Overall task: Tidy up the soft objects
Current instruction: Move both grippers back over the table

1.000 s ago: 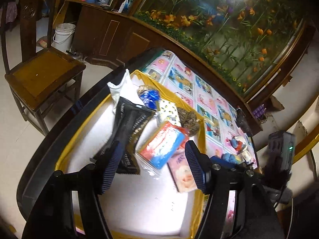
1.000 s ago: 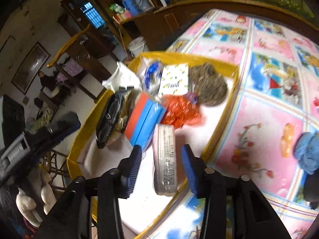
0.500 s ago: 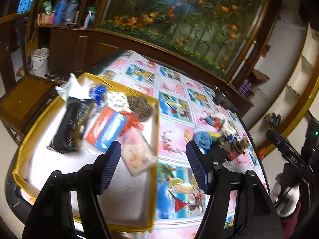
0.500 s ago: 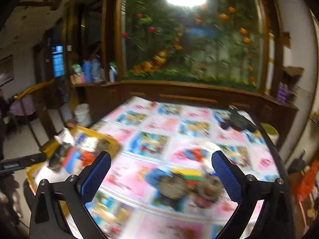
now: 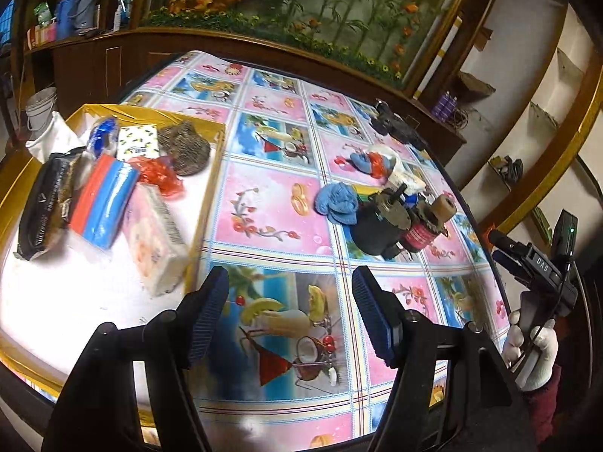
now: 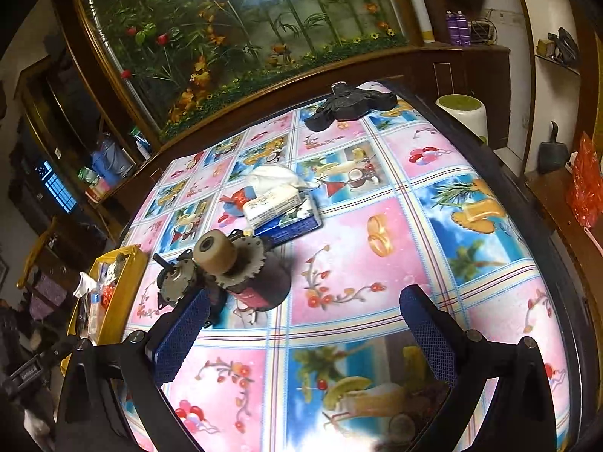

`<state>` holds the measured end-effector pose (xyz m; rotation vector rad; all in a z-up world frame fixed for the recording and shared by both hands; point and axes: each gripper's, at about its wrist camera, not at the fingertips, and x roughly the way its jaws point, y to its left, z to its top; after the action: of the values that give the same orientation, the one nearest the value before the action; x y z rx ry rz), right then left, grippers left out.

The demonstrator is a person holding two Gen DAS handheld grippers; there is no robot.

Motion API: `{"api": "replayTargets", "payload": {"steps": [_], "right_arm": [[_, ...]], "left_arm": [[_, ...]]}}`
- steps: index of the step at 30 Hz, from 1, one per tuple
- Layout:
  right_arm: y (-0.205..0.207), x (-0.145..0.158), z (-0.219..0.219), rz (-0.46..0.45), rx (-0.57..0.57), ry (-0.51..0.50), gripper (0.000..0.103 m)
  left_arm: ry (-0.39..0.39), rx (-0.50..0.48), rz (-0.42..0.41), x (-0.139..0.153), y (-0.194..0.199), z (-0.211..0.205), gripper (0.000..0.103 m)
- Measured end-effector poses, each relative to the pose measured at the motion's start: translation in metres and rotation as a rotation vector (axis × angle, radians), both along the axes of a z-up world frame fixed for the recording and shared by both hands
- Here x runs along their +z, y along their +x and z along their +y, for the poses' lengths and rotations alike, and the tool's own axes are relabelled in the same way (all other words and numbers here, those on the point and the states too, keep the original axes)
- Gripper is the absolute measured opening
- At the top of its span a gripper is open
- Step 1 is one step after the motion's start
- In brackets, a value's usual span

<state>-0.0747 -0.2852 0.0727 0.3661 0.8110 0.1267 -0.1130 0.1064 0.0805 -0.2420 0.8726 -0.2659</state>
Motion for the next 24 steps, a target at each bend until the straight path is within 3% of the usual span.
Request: {"api": "replayTargets", "payload": {"steps": [11, 18, 24], "right_arm": [[0.004, -0.022, -0.011, 0.039, -0.005, 0.036, 0.102], [0.011, -0.037, -0.020, 0.062, -0.037, 0.035, 0.102], [0.016, -0.051, -0.024, 0.080, -0.052, 0.049, 0.102]], "left_arm": [[0.059, -0.050, 0.068, -0.021, 0.007, -0.031, 0.067], [0.245, -0.073, 0.065, -0.042, 0.005, -0.063, 0.067], [0.403, -0.069, -0.006, -0.043, 0.000, -0.078, 0.067]]}}
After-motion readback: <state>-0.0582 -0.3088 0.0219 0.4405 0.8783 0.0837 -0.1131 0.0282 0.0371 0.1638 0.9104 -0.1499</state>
